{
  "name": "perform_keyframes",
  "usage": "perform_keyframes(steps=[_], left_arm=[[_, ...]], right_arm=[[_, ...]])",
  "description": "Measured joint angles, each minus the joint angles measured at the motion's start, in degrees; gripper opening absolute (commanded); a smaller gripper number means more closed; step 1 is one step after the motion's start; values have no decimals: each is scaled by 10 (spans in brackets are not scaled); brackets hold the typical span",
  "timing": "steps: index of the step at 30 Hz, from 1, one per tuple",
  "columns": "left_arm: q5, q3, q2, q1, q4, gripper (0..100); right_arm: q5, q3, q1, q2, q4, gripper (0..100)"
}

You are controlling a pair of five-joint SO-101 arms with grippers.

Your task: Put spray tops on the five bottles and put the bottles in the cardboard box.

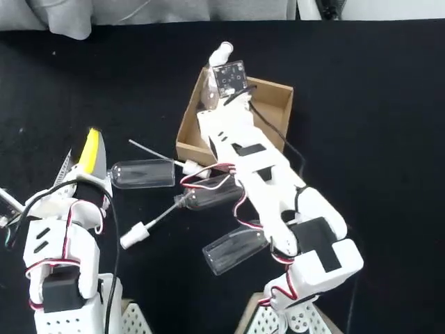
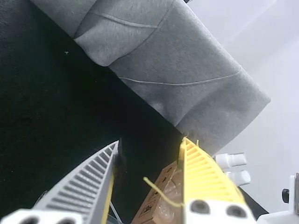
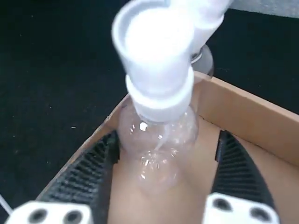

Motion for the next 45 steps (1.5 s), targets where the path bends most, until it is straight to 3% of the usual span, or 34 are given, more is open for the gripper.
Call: perform_keyframes(steps=[27, 45], left_arm=[[0, 0, 0, 0, 0, 195], [0, 0, 0, -4, 0, 195]], right_arm=[[0, -30, -1, -2, 84, 281], [0, -30, -1, -109, 244, 278]])
